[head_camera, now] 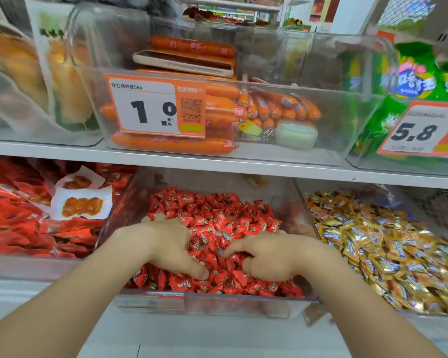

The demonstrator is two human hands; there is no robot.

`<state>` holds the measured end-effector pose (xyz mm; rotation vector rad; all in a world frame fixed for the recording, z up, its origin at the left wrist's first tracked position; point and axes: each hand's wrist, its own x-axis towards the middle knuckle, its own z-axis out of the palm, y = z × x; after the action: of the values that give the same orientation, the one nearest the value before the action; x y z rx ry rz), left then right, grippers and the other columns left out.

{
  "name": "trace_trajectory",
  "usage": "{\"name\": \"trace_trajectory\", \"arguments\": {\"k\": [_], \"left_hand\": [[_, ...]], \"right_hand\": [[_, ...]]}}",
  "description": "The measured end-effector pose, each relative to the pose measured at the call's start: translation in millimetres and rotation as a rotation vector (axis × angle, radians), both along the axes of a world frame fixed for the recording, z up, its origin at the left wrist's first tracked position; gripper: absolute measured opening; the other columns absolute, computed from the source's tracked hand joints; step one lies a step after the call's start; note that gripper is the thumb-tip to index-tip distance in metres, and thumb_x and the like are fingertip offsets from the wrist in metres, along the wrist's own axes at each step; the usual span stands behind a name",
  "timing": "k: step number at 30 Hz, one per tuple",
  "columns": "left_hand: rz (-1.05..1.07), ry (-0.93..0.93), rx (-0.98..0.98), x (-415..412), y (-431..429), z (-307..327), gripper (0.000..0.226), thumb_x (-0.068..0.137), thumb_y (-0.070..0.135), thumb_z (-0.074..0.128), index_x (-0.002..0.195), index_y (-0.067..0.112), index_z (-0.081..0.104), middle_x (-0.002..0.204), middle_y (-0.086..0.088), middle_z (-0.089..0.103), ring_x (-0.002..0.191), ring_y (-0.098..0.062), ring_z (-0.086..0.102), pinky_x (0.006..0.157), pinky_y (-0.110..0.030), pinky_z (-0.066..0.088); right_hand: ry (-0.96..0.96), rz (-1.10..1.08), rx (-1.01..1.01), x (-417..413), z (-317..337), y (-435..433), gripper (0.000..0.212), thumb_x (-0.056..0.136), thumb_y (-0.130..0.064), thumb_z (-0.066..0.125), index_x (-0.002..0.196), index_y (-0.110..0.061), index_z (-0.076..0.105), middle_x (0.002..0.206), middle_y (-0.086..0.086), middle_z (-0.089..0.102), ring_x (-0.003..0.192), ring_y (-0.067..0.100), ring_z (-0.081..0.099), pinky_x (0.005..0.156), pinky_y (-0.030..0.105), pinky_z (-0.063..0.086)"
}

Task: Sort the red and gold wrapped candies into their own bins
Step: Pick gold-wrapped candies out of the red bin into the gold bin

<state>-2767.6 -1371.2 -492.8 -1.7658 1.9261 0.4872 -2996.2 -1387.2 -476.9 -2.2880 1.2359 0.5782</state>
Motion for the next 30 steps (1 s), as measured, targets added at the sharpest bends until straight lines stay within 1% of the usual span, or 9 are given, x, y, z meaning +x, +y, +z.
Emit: {"name": "trace_trajectory", "arguments": {"k": [3, 5, 7, 12, 16, 21, 25, 27, 30], "left_hand": [[0.003, 0.023, -0.009, 1, 9, 8, 0.093, 0.059, 0.099, 0.055, 0.114, 0.025, 0.065, 0.128, 0.003, 0.041, 0.125, -0.026, 0.035, 0.107, -0.047, 0.040], [-0.020, 0.065, -0.073, -1, 14, 11, 0.085, 0.066, 0.096, 0.057, 0.107, 0.022, 0.066, 0.127, 0.004, 0.042, 0.124, -0.024, 0.035, 0.109, -0.046, 0.038], [-0.064, 0.139, -0.178, -6, 13, 10, 0.076, 0.075, 0.088, 0.058, 0.113, 0.023, 0.068, 0.135, 0.004, 0.043, 0.132, -0.023, 0.034, 0.113, -0.046, 0.033], [-0.080, 0.311, -0.419, -17, -14, -11, 0.048, 0.094, 0.056, 0.052, 0.125, 0.020, 0.061, 0.130, 0.000, 0.053, 0.131, -0.028, 0.050, 0.110, -0.047, 0.042], [0.107, 0.221, -0.312, -14, -30, -27, 0.073, 0.092, 0.062, 0.058, 0.149, 0.019, 0.043, 0.151, -0.013, 0.042, 0.142, -0.043, 0.038, 0.115, -0.054, 0.039], [0.174, 0.165, -0.269, -13, -47, -29, 0.107, 0.060, 0.067, 0.079, 0.147, 0.022, 0.038, 0.143, -0.007, 0.051, 0.132, -0.035, 0.048, 0.105, -0.048, 0.048], [0.120, 0.211, -0.212, -5, -58, -34, 0.125, 0.050, 0.060, 0.084, 0.158, 0.027, 0.028, 0.148, -0.003, 0.048, 0.134, -0.029, 0.049, 0.109, -0.044, 0.048], [0.078, 0.297, -0.184, -2, -58, -31, 0.124, 0.056, 0.050, 0.087, 0.162, 0.034, 0.023, 0.154, -0.001, 0.045, 0.137, -0.026, 0.047, 0.111, -0.038, 0.046], [0.023, 0.394, -0.157, -3, -53, -22, 0.101, 0.067, 0.039, 0.089, 0.154, 0.038, 0.039, 0.144, 0.009, 0.054, 0.125, -0.016, 0.056, 0.104, -0.031, 0.050]], "right_hand": [[-0.050, -0.018, -0.026, -3, 5, 5, 0.038, 0.102, -0.039, 0.051, 0.137, -0.048, 0.060, 0.146, -0.017, 0.057, 0.138, 0.015, 0.049, 0.122, 0.047, 0.026], [-0.103, -0.037, -0.089, 2, 1, 6, 0.023, 0.101, -0.038, 0.052, 0.108, -0.036, 0.073, 0.109, -0.014, 0.071, 0.112, 0.016, 0.061, 0.114, 0.046, 0.034], [-0.170, -0.102, -0.240, 10, -9, 0, 0.030, 0.099, -0.032, 0.051, 0.077, -0.017, 0.065, 0.075, -0.003, 0.065, 0.086, 0.024, 0.060, 0.099, 0.043, 0.043], [-0.363, -0.330, -0.537, 29, -39, -42, 0.026, 0.089, -0.005, 0.057, 0.105, -0.015, 0.075, 0.111, 0.011, 0.072, 0.109, 0.033, 0.065, 0.095, 0.043, 0.055], [-0.304, -0.338, -0.552, 43, -69, -73, 0.025, 0.093, -0.010, 0.059, 0.115, -0.012, 0.072, 0.121, 0.012, 0.067, 0.113, 0.033, 0.064, 0.094, 0.037, 0.054], [-0.170, -0.327, -0.504, 56, -70, -83, 0.027, 0.084, -0.030, 0.077, 0.102, -0.017, 0.062, 0.111, 0.008, 0.068, 0.106, 0.032, 0.067, 0.083, 0.036, 0.053], [-0.233, -0.324, -0.486, 59, -64, -78, 0.030, 0.084, -0.033, 0.081, 0.112, -0.029, 0.069, 0.112, -0.003, 0.071, 0.113, 0.023, 0.065, 0.097, 0.035, 0.048], [-0.248, -0.299, -0.416, 59, -61, -76, 0.032, 0.079, -0.030, 0.082, 0.109, -0.028, 0.070, 0.106, -0.004, 0.070, 0.110, 0.023, 0.067, 0.099, 0.036, 0.052], [-0.182, -0.248, -0.328, 54, -58, -71, 0.041, 0.076, -0.030, 0.081, 0.111, -0.021, 0.063, 0.103, -0.003, 0.064, 0.108, 0.025, 0.063, 0.103, 0.043, 0.049]]}}
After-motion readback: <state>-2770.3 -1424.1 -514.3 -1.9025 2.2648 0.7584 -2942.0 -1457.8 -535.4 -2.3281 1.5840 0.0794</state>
